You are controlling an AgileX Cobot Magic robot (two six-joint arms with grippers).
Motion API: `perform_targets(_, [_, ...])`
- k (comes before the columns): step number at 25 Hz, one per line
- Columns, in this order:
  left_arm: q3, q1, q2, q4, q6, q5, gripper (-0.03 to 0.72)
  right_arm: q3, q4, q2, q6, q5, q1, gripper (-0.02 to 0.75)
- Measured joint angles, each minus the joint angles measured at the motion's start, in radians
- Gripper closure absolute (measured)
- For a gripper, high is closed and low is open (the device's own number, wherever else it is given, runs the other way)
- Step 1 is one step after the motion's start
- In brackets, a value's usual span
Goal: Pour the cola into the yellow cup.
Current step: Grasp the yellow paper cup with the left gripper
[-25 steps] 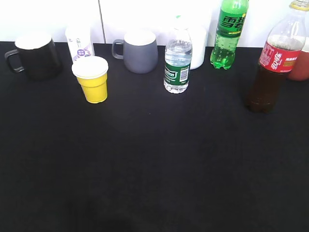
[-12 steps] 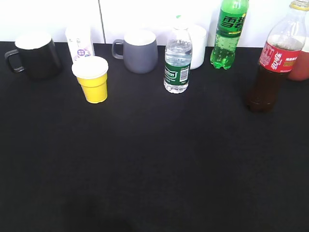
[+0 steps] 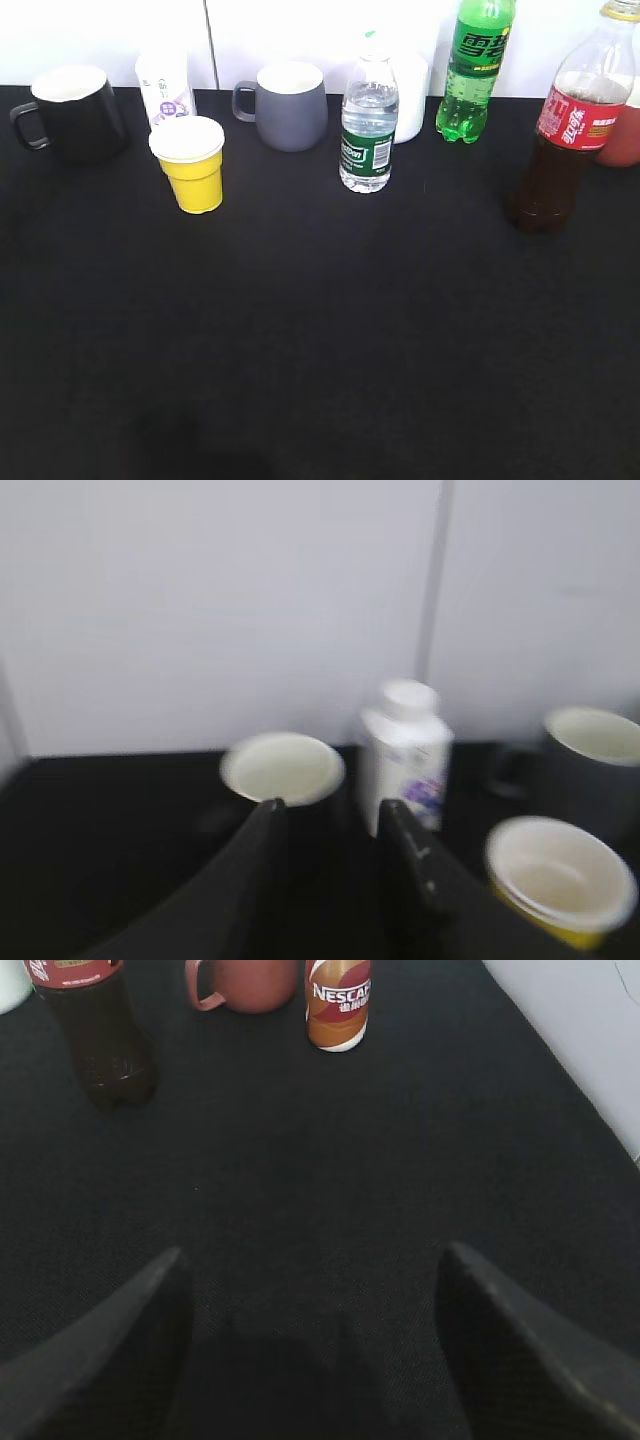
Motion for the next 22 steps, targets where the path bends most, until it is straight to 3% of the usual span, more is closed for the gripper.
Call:
perform_targets(3, [0.185,-0.131,0.16,0.001,-0.056,-0.346,0.447,0.0,0.0,0.0,0.0,0.0,0.0,0.164])
perform_targets(5, [0.268,-0.162,0.283,0.013,-0.064,-0.539,0.441,0.0,0.0,0.0,0.0,0.0,0.0,0.164])
perform_targets(9, [0.287,-0.163,0.514,0.098,-0.109,-0.812,0.377,0.0,0.0,0.0,0.0,0.0,0.0,0.164])
perform_targets(12, [0.28,-0.163,0.679,0.15,-0.113,-0.836,0.209,0.0,0.0,0.0,0.0,0.0,0.0,0.164])
perform_targets(13, [0.247,-0.163,0.725,0.154,-0.114,-0.836,0.124,0.0,0.0,0.0,0.0,0.0,0.0,0.164])
perform_targets(14, [0.21,-0.163,0.75,0.154,-0.114,-0.837,0.094,0.0,0.0,0.0,0.0,0.0,0.0,0.164])
perform_targets(22, [-0.151,-0.163,0.955,0.18,-0.114,-0.806,0.069,0.0,0.0,0.0,0.0,0.0,0.0,0.164])
